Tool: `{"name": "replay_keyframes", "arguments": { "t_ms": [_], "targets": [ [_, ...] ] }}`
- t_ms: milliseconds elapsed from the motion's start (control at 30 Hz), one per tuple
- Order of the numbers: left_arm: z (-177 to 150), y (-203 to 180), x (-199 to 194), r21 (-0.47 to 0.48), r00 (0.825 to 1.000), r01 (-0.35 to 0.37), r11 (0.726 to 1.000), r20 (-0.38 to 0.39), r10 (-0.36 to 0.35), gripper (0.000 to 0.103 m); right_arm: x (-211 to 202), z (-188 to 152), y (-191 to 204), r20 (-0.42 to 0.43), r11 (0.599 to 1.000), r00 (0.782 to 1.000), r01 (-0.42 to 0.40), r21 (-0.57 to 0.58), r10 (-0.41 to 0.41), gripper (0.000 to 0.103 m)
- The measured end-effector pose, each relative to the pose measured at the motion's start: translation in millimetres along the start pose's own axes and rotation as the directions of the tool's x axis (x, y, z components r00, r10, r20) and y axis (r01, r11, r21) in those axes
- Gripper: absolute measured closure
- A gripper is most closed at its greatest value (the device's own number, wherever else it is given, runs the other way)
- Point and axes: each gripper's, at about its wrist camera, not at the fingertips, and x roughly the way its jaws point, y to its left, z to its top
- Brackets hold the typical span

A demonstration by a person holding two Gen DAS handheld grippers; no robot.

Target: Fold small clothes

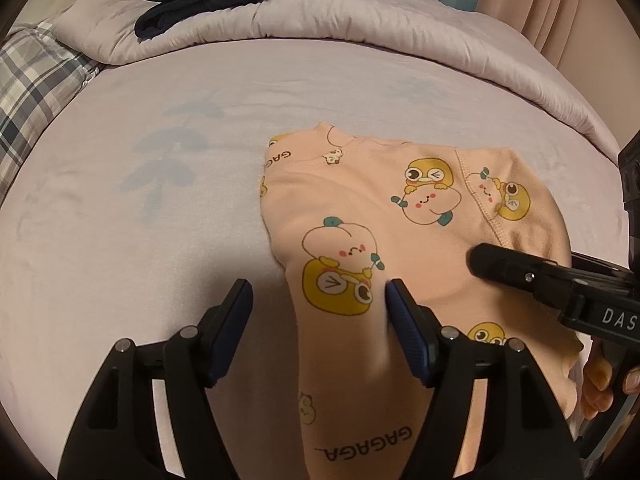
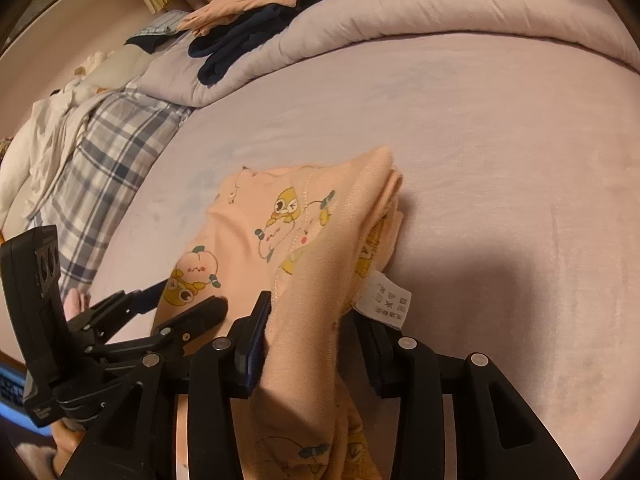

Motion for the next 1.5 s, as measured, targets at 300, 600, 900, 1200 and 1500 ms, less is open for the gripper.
{"name": "replay_keyframes", "arguments": {
  "t_ms": [300, 600, 900, 1200, 1500],
  "targets": [
    [-1, 2, -2, -0.007, 1.0, -0.006, 1.0, -0.002, 0.006, 0.031, -3, -1, -2, 0.006, 1.0, 1.0, 0.005, 0.01, -0.005, 0.064],
    [-5, 6, -9, -0.016, 1.0, -0.018, 1.0, -0.001, 0.018, 0.031, -11, -3, -6, 0.018, 1.0, 1.0, 0.014, 0.026, -0.014, 0.064],
    [-12, 9, -17, -0.016, 0.999, -0.034, 0.999, 0.0, 0.034, 0.031, -18, -6, -7, 0.028, 0.999, 0.999, 0.033, 0.03, -0.034, 0.063],
    [-23, 13, -23, -0.021, 0.999, -0.042, 0.999, -0.007, 0.042, 0.031, -22, -12, -5, 0.018, 0.998, 0.998, 0.063, 0.02, -0.063, 0.063],
    [-45, 16, -42, -0.026, 0.999, -0.046, 0.999, 0.003, 0.046, 0.031, -39, -29, -1, 0.024, 0.998, 0.998, 0.056, -0.019, -0.055, 0.063]
  ]
}}
